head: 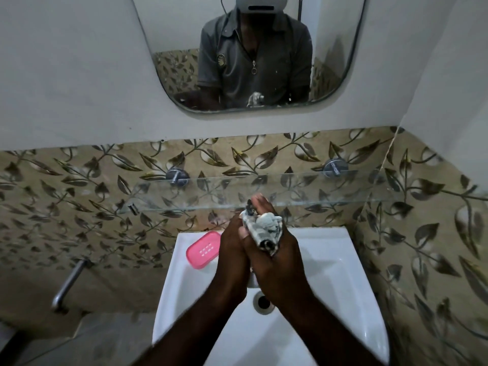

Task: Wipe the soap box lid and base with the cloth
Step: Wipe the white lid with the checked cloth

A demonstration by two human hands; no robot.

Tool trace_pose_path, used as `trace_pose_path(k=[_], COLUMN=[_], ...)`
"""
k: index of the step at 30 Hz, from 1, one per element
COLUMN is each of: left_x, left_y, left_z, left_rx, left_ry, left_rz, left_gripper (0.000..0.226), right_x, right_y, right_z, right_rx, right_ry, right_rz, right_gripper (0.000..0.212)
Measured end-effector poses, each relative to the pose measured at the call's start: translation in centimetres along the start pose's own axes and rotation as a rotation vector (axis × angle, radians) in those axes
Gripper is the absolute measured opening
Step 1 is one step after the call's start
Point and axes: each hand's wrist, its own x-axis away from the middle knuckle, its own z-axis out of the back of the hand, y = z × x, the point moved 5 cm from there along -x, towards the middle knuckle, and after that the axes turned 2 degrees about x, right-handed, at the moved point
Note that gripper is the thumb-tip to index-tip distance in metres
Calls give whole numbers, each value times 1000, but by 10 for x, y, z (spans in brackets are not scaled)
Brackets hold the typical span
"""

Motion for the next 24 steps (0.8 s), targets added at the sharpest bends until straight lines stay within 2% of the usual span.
trace_pose_path(k=[1,3,5,8,11,13,15,16,17,20,22,24], left_x=[1,1,-3,-9,-9,-5,3,5,1,-15,-32,-58], left_y=[-2,0,8,20,17,14,16,15,17,52,67,70], left_z=[-1,1,8,17,20,13,-1,-3,-2,-7,-23,-36], left_rx=[141,316,351,422,435,463,438,354,240,-217,-410,-646], left_ry=[-13,-8,35,41,63,7,-75,-71,-51,23,-45,-65], left_rz=[131,322,335,270,261,299,409,426,349,-88,-184,-219], left_gripper=[24,46,61,56,52,41,35,42,49,37,36,62], right_x=[-3,-2,9,30,28,12,-5,-11,-17,-30,-32,-30], right_y=[4,17,28,26,15,11,14,17,19,28,35,41], right_z=[1,5,5,-12,-25,-21,-7,1,11,42,59,69], right_rx=[68,55,35,155,419,339,99,12,-53,-188,-256,-402], right_ry=[-25,-62,-67,-150,-232,-202,-125,-72,-12,219,374,471], right_rz=[28,-11,-8,164,425,394,210,121,57,-106,-231,-347], right_gripper=[60,59,62,68,71,65,57,54,49,33,26,23])
